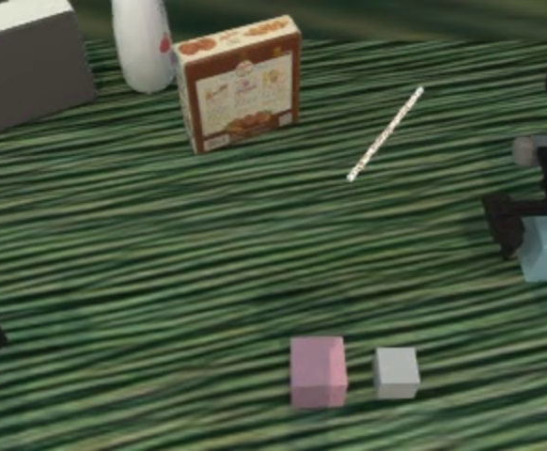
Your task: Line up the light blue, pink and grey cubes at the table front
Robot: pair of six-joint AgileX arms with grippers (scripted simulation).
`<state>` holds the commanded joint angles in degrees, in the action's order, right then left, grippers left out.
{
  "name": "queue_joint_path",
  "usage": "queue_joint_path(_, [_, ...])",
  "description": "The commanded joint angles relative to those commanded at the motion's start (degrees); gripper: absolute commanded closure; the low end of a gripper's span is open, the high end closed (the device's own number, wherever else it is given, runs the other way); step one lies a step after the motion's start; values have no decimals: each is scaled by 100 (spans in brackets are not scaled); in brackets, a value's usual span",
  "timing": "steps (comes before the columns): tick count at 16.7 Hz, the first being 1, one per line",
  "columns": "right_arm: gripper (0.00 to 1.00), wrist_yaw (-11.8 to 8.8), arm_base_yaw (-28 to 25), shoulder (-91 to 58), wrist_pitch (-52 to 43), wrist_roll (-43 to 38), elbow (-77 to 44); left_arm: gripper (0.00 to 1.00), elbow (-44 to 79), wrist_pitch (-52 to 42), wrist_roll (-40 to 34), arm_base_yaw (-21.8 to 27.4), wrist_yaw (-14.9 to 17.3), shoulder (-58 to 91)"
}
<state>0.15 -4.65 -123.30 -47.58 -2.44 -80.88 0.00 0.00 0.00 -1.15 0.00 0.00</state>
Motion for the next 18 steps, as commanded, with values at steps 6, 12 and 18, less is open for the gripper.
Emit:
queue_joint_path(6, [30, 0, 0, 0, 0, 0, 0, 0, 0, 0, 0, 0, 0, 0])
queue_joint_path(12, [75, 0, 0, 0, 0, 0, 0, 0, 0, 0, 0, 0, 0, 0])
queue_joint_path(18, [100, 0, 0, 0, 0, 0, 0, 0, 0, 0, 0, 0, 0, 0])
